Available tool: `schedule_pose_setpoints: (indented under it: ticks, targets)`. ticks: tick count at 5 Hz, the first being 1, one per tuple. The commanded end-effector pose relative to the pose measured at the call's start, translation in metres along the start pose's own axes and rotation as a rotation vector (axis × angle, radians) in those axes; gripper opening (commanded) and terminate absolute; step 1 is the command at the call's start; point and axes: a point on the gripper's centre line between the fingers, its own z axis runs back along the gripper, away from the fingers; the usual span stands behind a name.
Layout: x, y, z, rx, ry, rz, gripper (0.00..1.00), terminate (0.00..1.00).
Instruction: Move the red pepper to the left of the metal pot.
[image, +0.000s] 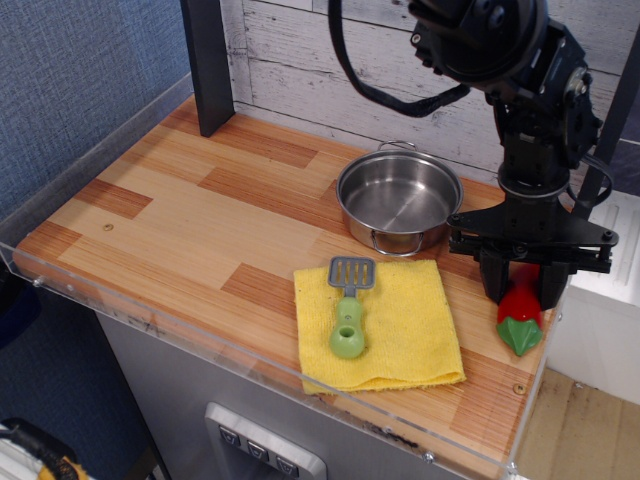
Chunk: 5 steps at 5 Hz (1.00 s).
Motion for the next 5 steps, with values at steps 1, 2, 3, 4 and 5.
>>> schedule_pose_setpoints:
  ticks: [1,2,3,4,5]
  targets:
    - [0.02,-0.011,0.082,-0.099,-0.143,0.041,0.0,0.0]
    - [0.019,-0.001,0.11,-0.116,-0.176,0.075,0.0,0.0]
    - [0.016,0.019,0.129,-0.131,-0.195,0.123,0.0,0.0]
    - [0.017,0.048,0.142,-0.123,-0.207,0.186,0.0,0.0]
    - [0.021,0.076,0.154,-0.116,-0.228,0.248,0.0,0.0]
